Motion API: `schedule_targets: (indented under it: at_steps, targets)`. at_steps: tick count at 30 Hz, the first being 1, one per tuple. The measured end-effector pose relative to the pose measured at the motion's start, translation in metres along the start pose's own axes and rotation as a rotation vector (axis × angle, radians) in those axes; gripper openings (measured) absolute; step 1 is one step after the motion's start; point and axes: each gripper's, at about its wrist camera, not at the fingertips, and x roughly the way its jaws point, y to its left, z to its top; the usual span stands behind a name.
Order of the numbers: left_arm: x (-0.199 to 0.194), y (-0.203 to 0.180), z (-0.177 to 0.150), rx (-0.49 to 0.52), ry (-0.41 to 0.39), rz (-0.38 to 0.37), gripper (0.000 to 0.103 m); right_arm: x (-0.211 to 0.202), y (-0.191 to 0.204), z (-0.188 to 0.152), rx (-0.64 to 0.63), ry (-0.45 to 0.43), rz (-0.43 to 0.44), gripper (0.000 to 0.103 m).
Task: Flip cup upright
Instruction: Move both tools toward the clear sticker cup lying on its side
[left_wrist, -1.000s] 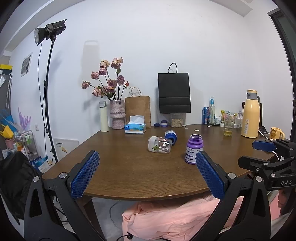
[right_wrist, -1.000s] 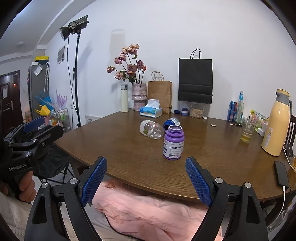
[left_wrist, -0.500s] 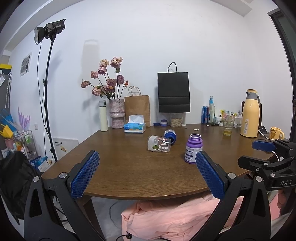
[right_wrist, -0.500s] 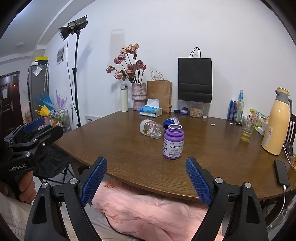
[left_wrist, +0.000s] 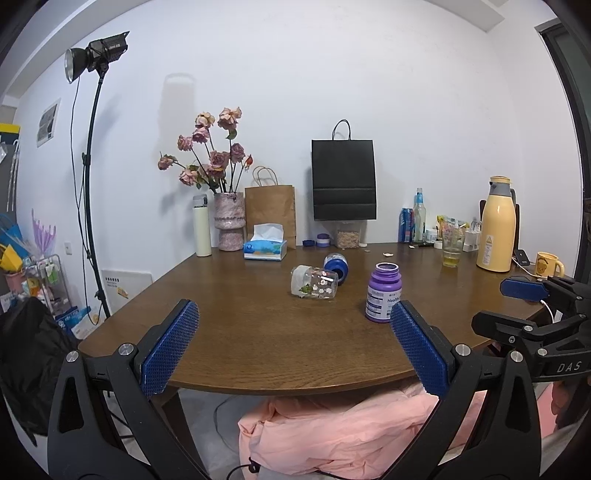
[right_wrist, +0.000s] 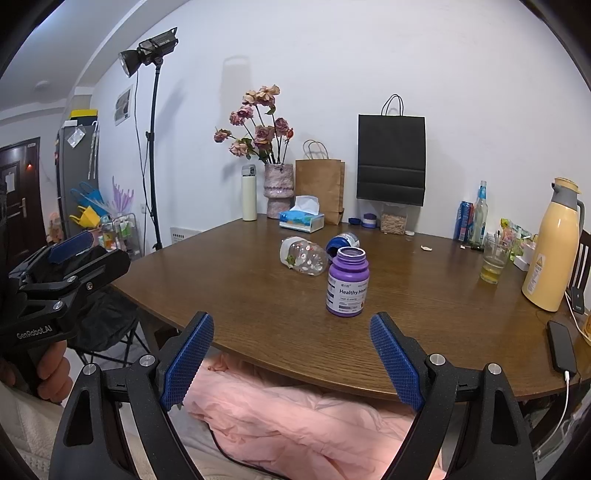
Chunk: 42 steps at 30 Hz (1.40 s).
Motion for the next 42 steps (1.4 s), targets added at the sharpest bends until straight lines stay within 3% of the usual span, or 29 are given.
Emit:
schedule_targets:
  at_steps: [4, 6, 9, 14, 20, 23, 27, 30, 37, 42]
  targets:
    - [0.011, 0.007, 0.006, -0.002, 0.004, 0.003, 0.103, 0.008, 0.0, 0.007, -0.012, 0.015, -0.014, 0.091]
    - [0.027, 0.014, 0.011, 0.039, 0.003, 0.012, 0.103, 0.021, -0.002, 0.012, -0.005, 0.062, 0.002, 0.091]
    - [0.07, 0.027, 0.018, 0.075, 0.076, 0.066, 0.103, 0.05, -0.001, 0.018, 0.001, 0.102, 0.055, 0.091]
    - [0.134, 0.057, 0.017, -0.067, 0.177, 0.069, 0.103, 0.119, 0.005, 0.04, -0.059, 0.118, 0.094, 0.091]
    - [0.183, 0.069, 0.015, -0.04, 0.217, 0.123, 0.102, 0.218, 0.02, 0.077, -0.174, 0.179, 0.09, 0.091]
    - [0.207, 0.082, 0.016, -0.05, 0.258, 0.201, 0.103, 0.259, 0.016, 0.09, -0.154, 0.191, 0.118, 0.091]
    - [0.237, 0.11, 0.017, -0.173, 0.331, 0.166, 0.103, 0.305, 0.014, 0.104, -0.182, 0.201, 0.053, 0.091]
    - [0.253, 0.116, 0.014, -0.229, 0.37, 0.133, 0.103, 0.339, 0.009, 0.113, -0.212, 0.263, 0.001, 0.091]
    - [0.278, 0.094, 0.002, -0.12, 0.431, 0.137, 0.103, 0.402, -0.001, 0.116, -0.177, 0.461, 0.021, 0.091]
    - [0.282, 0.086, -0.004, -0.097, 0.459, 0.091, 0.103, 0.414, -0.01, 0.113, -0.133, 0.51, 0.082, 0.089]
